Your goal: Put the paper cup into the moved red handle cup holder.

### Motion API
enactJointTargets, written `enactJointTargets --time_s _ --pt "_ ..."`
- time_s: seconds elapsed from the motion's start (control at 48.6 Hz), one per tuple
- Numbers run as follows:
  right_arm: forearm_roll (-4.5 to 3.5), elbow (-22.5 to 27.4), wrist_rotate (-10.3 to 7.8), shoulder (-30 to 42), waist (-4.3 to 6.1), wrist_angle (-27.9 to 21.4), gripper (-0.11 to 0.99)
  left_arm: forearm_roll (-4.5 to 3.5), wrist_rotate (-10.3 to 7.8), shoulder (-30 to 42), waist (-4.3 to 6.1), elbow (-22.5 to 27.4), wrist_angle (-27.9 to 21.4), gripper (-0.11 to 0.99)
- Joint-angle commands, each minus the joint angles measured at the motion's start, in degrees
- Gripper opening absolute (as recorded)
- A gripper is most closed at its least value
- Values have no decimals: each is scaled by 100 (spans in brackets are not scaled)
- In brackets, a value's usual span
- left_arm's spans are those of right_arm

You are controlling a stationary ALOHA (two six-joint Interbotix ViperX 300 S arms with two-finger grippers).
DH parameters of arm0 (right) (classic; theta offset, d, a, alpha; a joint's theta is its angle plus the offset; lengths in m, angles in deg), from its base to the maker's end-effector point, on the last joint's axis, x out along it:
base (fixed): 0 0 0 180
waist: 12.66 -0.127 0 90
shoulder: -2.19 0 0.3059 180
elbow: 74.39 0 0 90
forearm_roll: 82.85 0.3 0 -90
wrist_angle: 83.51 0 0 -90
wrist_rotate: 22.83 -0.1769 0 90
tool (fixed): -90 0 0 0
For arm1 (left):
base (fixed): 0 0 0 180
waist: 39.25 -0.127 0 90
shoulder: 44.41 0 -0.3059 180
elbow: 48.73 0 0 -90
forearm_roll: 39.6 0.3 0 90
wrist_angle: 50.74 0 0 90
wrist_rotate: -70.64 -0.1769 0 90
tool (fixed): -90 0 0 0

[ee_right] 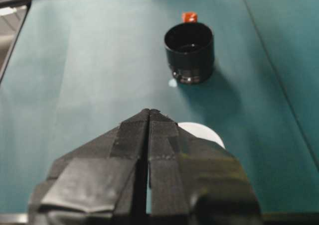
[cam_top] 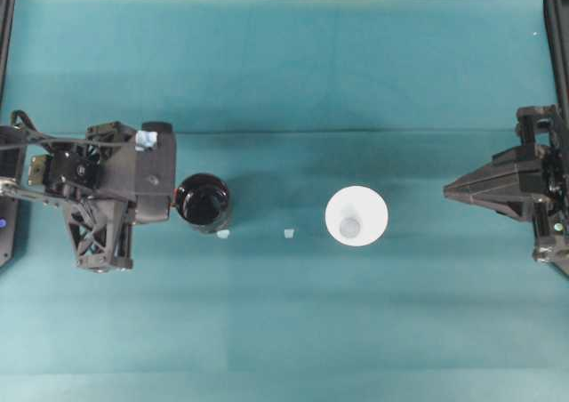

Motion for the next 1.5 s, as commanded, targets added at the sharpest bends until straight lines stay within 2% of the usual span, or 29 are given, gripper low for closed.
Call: enactJointTargets --time_s 0.0,0.185,0.267,0.453,0.556,0.761,0.844,1.091,1.276,1.481 --pt "18 132 -70 44 9 18 -11 26 -35 -9 -88 167 -167 2" --pt "18 132 -132 44 18 -114 -11 26 -79 79 -281 272 -378 2" --pt "18 132 -132 44 26 -193 -11 26 -167 88 -369 281 -378 2" --pt "18 123 -132 44 26 -237 -11 26 -466 123 -413 308 -378 3" --pt "18 114 -132 44 44 -237 -11 26 -554 202 -431 308 -352 23" --pt "18 114 -132 44 105 -316 -11 26 -606 589 -510 290 -343 85" --pt "18 114 -132 35 105 -352 -11 26 -606 729 -545 264 -290 97" --pt "18 114 -132 35 105 -501 -11 26 -791 993 -686 -35 185 97" --pt "18 114 -141 35 105 -589 -11 26 -800 1160 -756 -176 475 97" --pt "18 105 -141 44 176 -589 -11 26 -800 1327 -826 -492 949 97"
